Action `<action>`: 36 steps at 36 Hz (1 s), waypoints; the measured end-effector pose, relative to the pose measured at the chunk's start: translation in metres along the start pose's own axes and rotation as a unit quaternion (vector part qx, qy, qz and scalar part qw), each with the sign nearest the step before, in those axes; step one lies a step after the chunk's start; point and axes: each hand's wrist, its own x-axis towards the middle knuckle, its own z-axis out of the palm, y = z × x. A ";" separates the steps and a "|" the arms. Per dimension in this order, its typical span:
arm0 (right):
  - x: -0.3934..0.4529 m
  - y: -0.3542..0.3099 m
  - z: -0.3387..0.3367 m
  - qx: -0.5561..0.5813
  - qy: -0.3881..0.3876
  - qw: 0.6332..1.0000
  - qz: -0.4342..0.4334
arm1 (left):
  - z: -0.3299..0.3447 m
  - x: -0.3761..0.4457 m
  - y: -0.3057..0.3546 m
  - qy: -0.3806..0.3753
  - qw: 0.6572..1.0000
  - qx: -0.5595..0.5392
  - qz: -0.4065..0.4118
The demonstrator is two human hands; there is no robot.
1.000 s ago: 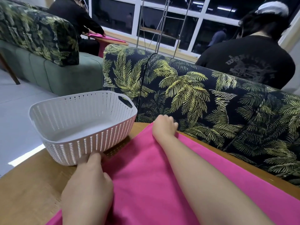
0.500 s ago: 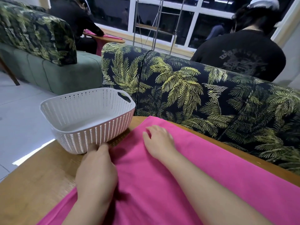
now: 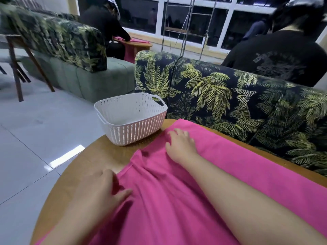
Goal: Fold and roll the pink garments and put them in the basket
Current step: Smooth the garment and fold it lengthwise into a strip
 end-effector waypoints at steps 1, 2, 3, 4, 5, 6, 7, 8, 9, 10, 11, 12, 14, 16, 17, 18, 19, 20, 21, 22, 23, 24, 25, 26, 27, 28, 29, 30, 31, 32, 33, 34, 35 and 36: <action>-0.008 -0.005 0.000 0.013 -0.015 1.000 -0.001 | 0.001 -0.007 -0.003 -0.011 1.000 0.005 -0.006; -0.017 -0.009 0.000 0.026 -0.031 0.999 -0.002 | 0.003 -0.012 -0.007 -0.014 1.000 0.012 -0.012; -0.025 -0.013 0.002 0.037 -0.044 0.998 -0.006 | 0.003 -0.016 -0.009 -0.011 1.000 0.019 -0.019; -0.032 -0.016 0.004 0.044 -0.050 0.998 -0.011 | 0.004 -0.018 -0.010 -0.006 0.999 0.021 -0.029; -0.038 -0.018 0.006 0.051 -0.051 0.997 -0.017 | 0.004 -0.020 -0.010 0.001 0.999 0.018 -0.039; -0.043 -0.021 0.008 0.059 -0.051 0.997 -0.023 | 0.004 -0.020 -0.010 0.006 0.999 0.013 -0.046; -0.047 -0.023 0.010 0.064 -0.054 0.996 -0.027 | 0.005 -0.021 -0.009 0.013 0.999 0.008 -0.051; -0.050 -0.025 0.012 0.068 -0.066 0.995 -0.030 | 0.005 -0.021 -0.009 0.022 0.998 0.005 -0.053; -0.052 -0.027 0.013 0.066 -0.085 0.994 -0.031 | 0.006 -0.022 -0.008 0.036 0.998 0.002 -0.054; -0.055 -0.028 0.014 0.061 -0.105 0.992 -0.030 | 0.006 -0.022 -0.008 0.053 0.997 0.001 -0.057; -0.057 -0.030 0.014 0.054 -0.119 0.991 -0.029 | 0.007 -0.023 -0.009 0.072 0.996 0.000 -0.061; -0.059 -0.031 0.013 0.047 -0.129 0.990 -0.029 | 0.008 -0.023 -0.010 0.089 0.994 -0.003 -0.066; -0.062 -0.033 0.012 0.036 -0.145 0.988 -0.026 | 0.009 -0.022 -0.014 0.110 0.992 -0.010 -0.060; -0.064 -0.033 0.011 0.029 -0.164 0.986 -0.020 | 0.010 -0.022 -0.017 0.115 0.992 -0.012 -0.047; -0.064 -0.033 0.010 0.028 -0.173 0.984 -0.017 | 0.010 -0.022 -0.018 0.116 0.992 -0.018 -0.042; -0.065 -0.034 0.011 0.028 -0.179 0.983 -0.014 | 0.010 -0.022 -0.018 0.116 0.992 -0.023 -0.037; -0.065 -0.034 0.011 0.027 -0.184 0.983 -0.011 | 0.008 -0.023 -0.019 0.118 0.992 -0.023 -0.033; -0.065 -0.034 0.011 0.026 -0.187 0.982 -0.008 | 0.008 -0.023 -0.019 0.117 0.992 -0.020 -0.033; -0.065 -0.035 0.010 0.026 -0.190 0.982 -0.004 | 0.007 -0.024 -0.021 0.113 0.993 -0.020 -0.035; -0.064 -0.035 0.010 0.024 -0.192 0.981 -0.002 | 0.007 -0.024 -0.022 0.106 0.993 -0.027 -0.037; -0.064 -0.035 0.010 0.023 -0.194 0.981 0.000 | 0.006 -0.024 -0.023 0.098 0.994 -0.038 -0.037; -0.064 -0.035 0.010 0.022 -0.197 0.980 0.000 | 0.005 -0.025 -0.023 0.092 0.994 -0.043 -0.038; -0.064 -0.035 0.010 0.021 -0.199 0.980 0.001 | 0.003 -0.026 -0.024 0.087 0.995 -0.040 -0.035; -0.064 -0.034 0.009 0.020 -0.201 0.979 0.001 | 0.002 -0.027 -0.024 0.082 0.996 -0.026 -0.028; -0.064 -0.034 0.009 0.019 -0.203 0.979 0.001 | 0.000 -0.028 -0.024 0.078 0.997 -0.011 -0.022; -0.063 -0.034 0.009 0.019 -0.205 0.979 0.001 | -0.003 -0.030 -0.025 0.075 0.997 -0.001 -0.021; -0.063 -0.034 0.009 0.019 -0.206 0.978 0.001 | -0.005 -0.031 -0.026 0.082 0.996 -0.005 -0.023; -0.063 -0.033 0.010 0.019 -0.204 0.979 0.000 | -0.008 -0.033 -0.027 0.099 0.995 -0.020 -0.019; -0.063 -0.033 0.010 0.019 -0.202 0.979 0.000 | -0.011 -0.035 -0.029 0.121 0.991 -0.054 -0.017; -0.063 -0.033 0.011 0.020 -0.200 0.980 0.001 | -0.014 -0.037 -0.032 0.134 0.986 -0.096 -0.021; -0.063 -0.033 0.011 0.021 -0.198 0.980 0.001 | -0.017 -0.039 -0.034 0.136 0.982 -0.128 -0.033; -0.064 -0.032 0.011 0.022 -0.198 0.980 0.000 | -0.020 -0.042 -0.038 0.130 0.981 -0.139 -0.046; -0.064 -0.032 0.010 0.023 -0.198 0.980 -0.001 | -0.022 -0.044 -0.044 0.126 0.982 -0.132 -0.050; -0.064 -0.032 0.010 0.023 -0.198 0.980 -0.002 | -0.025 -0.045 -0.050 0.117 0.984 -0.120 -0.053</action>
